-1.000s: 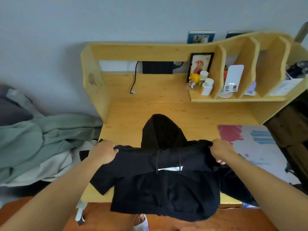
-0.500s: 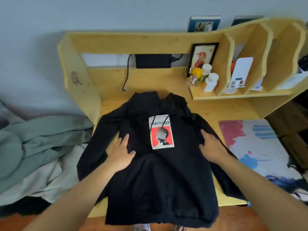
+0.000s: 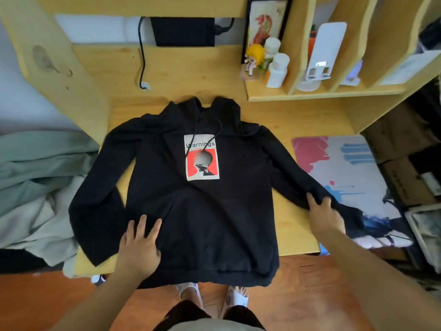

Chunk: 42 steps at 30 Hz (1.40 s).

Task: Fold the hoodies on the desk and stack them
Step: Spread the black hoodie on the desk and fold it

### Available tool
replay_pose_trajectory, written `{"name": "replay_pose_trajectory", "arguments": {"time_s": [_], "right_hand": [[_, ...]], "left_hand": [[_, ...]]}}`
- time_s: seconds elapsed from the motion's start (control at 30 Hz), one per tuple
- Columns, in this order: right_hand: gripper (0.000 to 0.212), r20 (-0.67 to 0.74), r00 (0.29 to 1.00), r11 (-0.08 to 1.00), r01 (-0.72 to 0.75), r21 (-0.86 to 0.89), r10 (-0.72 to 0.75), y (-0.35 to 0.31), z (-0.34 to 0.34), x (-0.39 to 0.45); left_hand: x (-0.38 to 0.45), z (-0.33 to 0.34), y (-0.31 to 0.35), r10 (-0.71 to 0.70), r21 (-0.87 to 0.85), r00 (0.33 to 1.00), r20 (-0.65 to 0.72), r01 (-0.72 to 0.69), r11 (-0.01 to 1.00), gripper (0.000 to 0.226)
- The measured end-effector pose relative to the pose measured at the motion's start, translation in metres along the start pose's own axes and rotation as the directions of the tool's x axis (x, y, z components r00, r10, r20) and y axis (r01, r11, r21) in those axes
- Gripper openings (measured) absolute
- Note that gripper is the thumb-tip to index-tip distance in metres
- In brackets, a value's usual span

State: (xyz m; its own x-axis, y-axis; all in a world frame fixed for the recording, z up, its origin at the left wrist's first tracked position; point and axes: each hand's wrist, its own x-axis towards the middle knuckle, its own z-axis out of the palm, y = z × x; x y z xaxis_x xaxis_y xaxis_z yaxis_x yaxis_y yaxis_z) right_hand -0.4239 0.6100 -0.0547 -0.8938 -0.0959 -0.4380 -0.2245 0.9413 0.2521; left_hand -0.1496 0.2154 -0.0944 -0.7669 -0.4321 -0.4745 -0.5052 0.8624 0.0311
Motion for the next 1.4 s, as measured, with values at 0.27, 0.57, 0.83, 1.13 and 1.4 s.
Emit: {"name": "replay_pose_trajectory", "arguments": {"time_s": [0.27,0.57,0.83,1.13,1.4], "right_hand": [[0.054,-0.469,0.878,0.983,-0.158,-0.093,0.097,0.131,-0.114,0.08],[0.056,0.084,0.995,0.769,-0.019,0.639,-0.045,-0.035,0.0,0.013],[0.035,-0.035,0.999,0.876,0.025,0.481,-0.009,-0.047,-0.008,0.056],[0.073,-0.278,0.872,0.89,0.444,0.1,-0.404,-0.062,0.03,-0.013],[0.084,-0.001,0.9,0.9,0.436,-0.005,-0.436,-0.076,0.066,-0.048]], "left_hand": [[-0.014,0.006,0.067,-0.02,-0.115,0.975,0.219,0.046,0.992,0.083],[-0.022,0.0,0.076,-0.031,-0.117,0.971,0.238,0.061,0.991,0.083],[-0.021,0.002,0.07,0.07,-0.107,0.984,0.166,-0.053,0.993,0.072],[-0.02,0.015,0.041,0.063,-0.149,0.995,-0.071,-0.073,0.986,0.059],[-0.009,0.017,-0.017,0.041,0.039,0.995,-0.087,-0.038,0.999,0.062]]}}
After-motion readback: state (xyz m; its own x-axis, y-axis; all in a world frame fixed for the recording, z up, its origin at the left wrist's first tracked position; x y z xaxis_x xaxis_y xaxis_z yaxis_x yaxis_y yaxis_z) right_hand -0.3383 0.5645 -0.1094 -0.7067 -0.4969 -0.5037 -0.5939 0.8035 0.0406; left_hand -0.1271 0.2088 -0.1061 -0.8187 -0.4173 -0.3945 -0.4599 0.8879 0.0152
